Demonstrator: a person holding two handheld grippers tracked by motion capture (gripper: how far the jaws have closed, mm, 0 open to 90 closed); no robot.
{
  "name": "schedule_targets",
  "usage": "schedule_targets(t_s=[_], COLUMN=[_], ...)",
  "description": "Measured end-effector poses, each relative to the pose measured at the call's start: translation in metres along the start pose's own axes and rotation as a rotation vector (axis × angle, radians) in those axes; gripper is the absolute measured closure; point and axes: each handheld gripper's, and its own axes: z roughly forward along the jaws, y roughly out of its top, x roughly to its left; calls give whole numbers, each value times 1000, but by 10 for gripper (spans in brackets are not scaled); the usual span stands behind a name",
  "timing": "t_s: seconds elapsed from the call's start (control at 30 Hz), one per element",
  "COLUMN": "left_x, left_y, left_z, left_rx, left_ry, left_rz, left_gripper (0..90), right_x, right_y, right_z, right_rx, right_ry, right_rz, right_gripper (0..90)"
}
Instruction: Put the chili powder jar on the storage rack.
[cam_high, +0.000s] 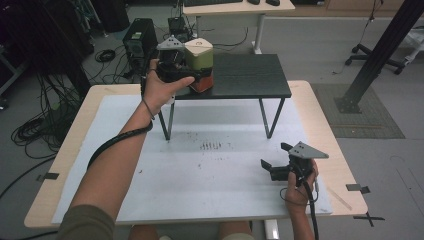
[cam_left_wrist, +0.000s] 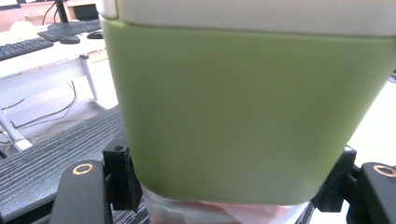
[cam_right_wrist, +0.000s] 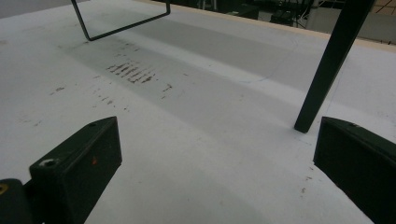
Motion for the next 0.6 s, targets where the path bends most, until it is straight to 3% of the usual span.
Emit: schedule_targets(t_s=[0.6], left_x=[1], left_y=[0], left_z=[0], left_rx=[-1], left_ry=[-4], left_rz=[1], left_gripper=[292], right_x=[0], right_y=[0], right_z=[1], right_rx=[4], right_ry=[5], right_rz=[5], right_gripper=[7])
